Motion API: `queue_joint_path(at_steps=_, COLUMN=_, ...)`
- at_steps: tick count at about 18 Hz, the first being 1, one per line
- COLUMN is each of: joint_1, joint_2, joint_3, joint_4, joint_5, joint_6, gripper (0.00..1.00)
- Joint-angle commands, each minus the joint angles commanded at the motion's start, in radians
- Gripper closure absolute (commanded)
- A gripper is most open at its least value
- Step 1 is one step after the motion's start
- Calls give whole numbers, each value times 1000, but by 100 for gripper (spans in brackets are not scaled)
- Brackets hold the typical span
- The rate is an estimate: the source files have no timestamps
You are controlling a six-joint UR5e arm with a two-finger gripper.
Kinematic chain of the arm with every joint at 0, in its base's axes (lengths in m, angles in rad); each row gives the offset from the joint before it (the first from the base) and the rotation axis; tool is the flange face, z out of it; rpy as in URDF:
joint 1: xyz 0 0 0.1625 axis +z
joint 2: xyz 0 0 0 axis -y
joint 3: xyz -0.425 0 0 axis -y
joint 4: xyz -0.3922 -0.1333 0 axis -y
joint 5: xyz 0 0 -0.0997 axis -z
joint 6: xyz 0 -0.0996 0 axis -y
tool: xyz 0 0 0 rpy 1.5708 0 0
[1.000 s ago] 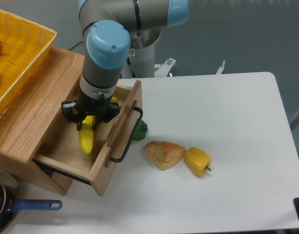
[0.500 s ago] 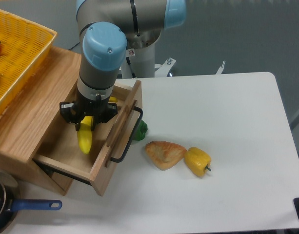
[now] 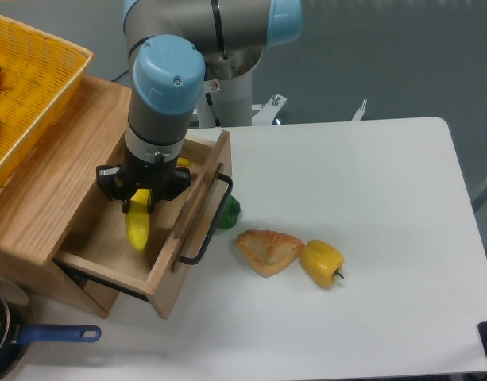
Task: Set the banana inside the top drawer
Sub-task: 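Hold the banana low inside the drawer, adjusting position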
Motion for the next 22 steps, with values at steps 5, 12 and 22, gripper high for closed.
queue_joint_path(at_steps=5, joint_1=0, joint_2=0, joint_3=0, joint_4=6, joint_5=0, joint_6=0, gripper=64)
queue_joint_path(at_steps=12, joint_1=-8, joint_2=-2, joint_3=0, joint_4=12, joint_5=0, joint_6=0, gripper=63)
queue_joint_path(at_steps=22, joint_1=-12, joint_2=-5, joint_3=-6, joint_4=18, joint_5=2, joint_6=0, gripper=59)
